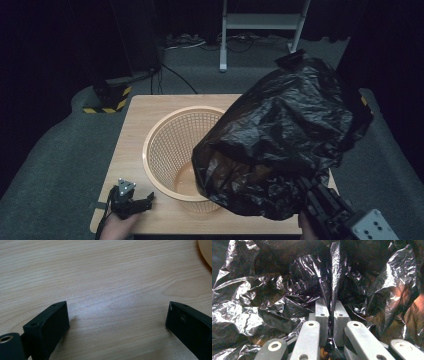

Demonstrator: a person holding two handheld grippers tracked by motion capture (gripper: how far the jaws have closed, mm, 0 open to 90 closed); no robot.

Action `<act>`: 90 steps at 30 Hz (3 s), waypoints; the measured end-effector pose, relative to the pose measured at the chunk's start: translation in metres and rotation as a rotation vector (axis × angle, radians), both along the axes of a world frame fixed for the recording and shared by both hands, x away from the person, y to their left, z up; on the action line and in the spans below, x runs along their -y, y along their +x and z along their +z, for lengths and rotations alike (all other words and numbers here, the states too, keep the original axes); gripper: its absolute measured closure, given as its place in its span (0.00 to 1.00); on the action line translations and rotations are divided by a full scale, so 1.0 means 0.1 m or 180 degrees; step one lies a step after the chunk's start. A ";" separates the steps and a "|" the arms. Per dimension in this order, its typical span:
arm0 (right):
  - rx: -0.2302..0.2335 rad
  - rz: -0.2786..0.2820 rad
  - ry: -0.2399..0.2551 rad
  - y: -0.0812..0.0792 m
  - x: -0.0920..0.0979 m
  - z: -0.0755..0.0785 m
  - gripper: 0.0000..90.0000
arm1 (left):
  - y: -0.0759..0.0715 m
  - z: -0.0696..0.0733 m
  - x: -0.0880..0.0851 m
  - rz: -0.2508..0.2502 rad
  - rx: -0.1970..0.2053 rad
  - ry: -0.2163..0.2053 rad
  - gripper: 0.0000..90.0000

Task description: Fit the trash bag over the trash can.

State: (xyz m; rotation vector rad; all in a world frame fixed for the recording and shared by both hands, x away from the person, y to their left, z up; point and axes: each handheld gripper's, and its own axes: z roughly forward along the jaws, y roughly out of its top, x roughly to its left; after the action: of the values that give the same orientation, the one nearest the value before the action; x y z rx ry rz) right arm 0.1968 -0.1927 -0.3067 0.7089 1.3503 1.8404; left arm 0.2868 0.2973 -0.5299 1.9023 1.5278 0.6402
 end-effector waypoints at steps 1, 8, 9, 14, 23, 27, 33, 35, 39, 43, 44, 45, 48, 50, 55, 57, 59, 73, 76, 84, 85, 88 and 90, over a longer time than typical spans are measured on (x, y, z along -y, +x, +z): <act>-0.0017 0.0043 0.0006 0.02 -0.04 0.00 0.95 | 0.00 0.00 0.00 -0.0003 0.0000 -0.0002 0.05; -0.0093 0.0316 0.0006 0.16 -0.29 -0.02 0.94 | 0.00 0.00 -0.01 -0.0023 -0.0009 -0.0004 0.06; -0.0106 0.0355 -0.0007 0.19 -0.32 -0.02 0.94 | 0.00 0.00 -0.01 -0.0024 -0.0008 -0.0006 0.06; -0.0156 0.0535 -0.0094 0.29 -0.50 0.00 0.93 | 0.00 0.00 -0.01 -0.0029 -0.0009 -0.0010 0.06; -0.0026 0.0677 -0.0192 0.43 -0.76 0.18 0.92 | -0.01 0.00 -0.01 -0.0033 -0.0002 -0.0013 0.07; 0.0059 0.0707 -0.0189 0.51 -0.86 0.30 0.93 | -0.01 0.00 -0.01 -0.0038 0.0001 -0.0016 0.07; 0.0066 0.0744 -0.0193 0.61 -0.97 0.34 0.92 | -0.01 0.00 -0.02 -0.0048 0.0004 -0.0018 0.07; 0.0072 0.0745 -0.0193 0.63 -1.00 0.33 0.91 | -0.01 0.00 -0.02 -0.0050 0.0004 -0.0017 0.07; 0.0080 0.0755 -0.0198 0.66 -1.04 0.33 0.91 | -0.01 0.00 -0.02 -0.0055 -0.0002 -0.0011 0.07; 0.0111 0.0747 -0.0140 0.69 -1.06 0.36 0.91 | -0.01 0.00 -0.02 -0.0046 0.0004 -0.0016 0.08; 0.0126 0.0745 -0.0127 0.69 -1.06 0.37 0.91 | -0.01 0.00 -0.02 -0.0043 0.0007 -0.0014 0.08; 0.0143 0.0745 -0.0110 0.70 -1.07 0.38 0.91 | -0.01 0.00 -0.02 -0.0042 0.0008 -0.0014 0.08; 0.0205 0.0734 -0.0081 0.70 -1.09 0.41 0.89 | -0.02 0.00 -0.02 -0.0041 0.0009 -0.0013 0.08; 0.0231 0.0728 -0.0064 0.71 -1.10 0.43 0.87 | -0.02 0.00 -0.02 -0.0042 0.0008 -0.0013 0.08; 0.0227 0.0738 -0.0046 0.75 -1.13 0.43 0.83 | -0.02 0.00 -0.02 -0.0045 0.0009 -0.0013 0.08; 0.0236 0.0736 -0.0046 0.76 -1.15 0.43 0.77 | -0.02 0.00 -0.02 -0.0046 0.0009 -0.0017 0.08; 0.0239 0.0732 -0.0044 0.77 -1.16 0.43 0.72 | -0.02 0.00 -0.02 -0.0044 0.0006 -0.0019 0.08; 0.0417 0.0660 0.0102 0.78 -1.16 0.48 0.45 | -0.02 0.00 -0.02 -0.0038 0.0014 -0.0032 0.09; 0.0442 0.0640 0.0085 0.76 -1.13 0.47 0.45 | -0.02 0.01 -0.02 -0.0042 0.0009 -0.0014 0.09; 0.0436 0.0491 0.0020 0.66 -0.94 0.42 0.45 | -0.04 0.01 -0.03 -0.0004 0.0088 -0.0027 0.14; 0.0426 0.0450 -0.0008 0.64 -0.90 0.39 0.46 | -0.06 0.02 -0.03 -0.0004 0.0127 -0.0047 0.14; 0.0347 0.0333 -0.0080 0.61 -0.76 0.32 0.48 | -0.09 0.04 -0.05 -0.0043 0.0237 -0.0071 0.14; 0.0295 0.0234 -0.0139 0.61 -0.66 0.26 0.50 | -0.12 0.07 -0.07 -0.0011 0.0309 -0.0107 0.14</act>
State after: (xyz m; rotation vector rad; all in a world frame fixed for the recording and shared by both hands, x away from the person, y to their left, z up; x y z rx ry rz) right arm 0.2577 -0.1272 -0.2806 0.5514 1.3681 1.8719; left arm 0.2752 0.3041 -0.5225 1.8216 1.4652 0.6909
